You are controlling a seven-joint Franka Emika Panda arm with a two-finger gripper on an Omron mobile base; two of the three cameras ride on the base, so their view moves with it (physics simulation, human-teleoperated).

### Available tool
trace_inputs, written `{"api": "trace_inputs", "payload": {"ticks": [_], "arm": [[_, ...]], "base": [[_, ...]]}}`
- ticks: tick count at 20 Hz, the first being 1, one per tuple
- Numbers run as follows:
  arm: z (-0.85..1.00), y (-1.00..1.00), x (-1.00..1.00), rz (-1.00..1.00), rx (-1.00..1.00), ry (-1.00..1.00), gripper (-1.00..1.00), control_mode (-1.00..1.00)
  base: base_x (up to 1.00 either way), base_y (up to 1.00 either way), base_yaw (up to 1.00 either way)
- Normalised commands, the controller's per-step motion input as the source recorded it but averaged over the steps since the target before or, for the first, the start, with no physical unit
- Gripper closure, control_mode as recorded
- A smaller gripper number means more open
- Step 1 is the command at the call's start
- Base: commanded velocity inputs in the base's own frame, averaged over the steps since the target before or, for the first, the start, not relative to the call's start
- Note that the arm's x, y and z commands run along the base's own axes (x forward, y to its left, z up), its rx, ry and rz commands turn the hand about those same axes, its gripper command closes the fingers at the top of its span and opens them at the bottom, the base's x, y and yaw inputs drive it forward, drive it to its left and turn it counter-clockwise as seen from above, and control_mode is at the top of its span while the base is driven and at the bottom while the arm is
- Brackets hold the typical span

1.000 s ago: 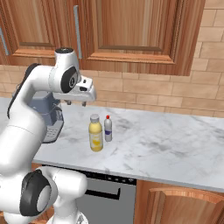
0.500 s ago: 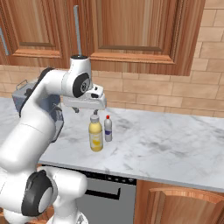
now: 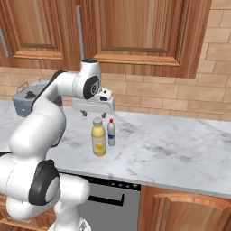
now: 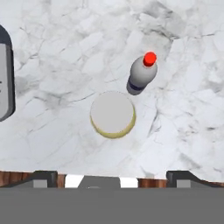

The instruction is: Place the drinks on the dining counter in a tight cluster.

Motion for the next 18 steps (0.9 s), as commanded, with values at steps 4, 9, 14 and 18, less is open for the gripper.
{"api": "trace_inputs", "payload": {"ticks": [4,9,14,18], "arm": [[-0.19,0.01,0.18,0.00,0.00,0.00,-1.00,-1.00],[-0.22,0.00,0.11,0.00,0.00,0.00,-1.00,-1.00],[-0.27,0.00,0.00,0.00,0.00,0.00,-1.00,-1.00],[-0.11,0.00,0.00,0.00,0.00,0.00,-1.00,-1.00]], "base": [[0.00,0.00,0.00],[0.00,0.00,0.00],[0.00,0.00,0.00],[0.00,0.00,0.00]]}}
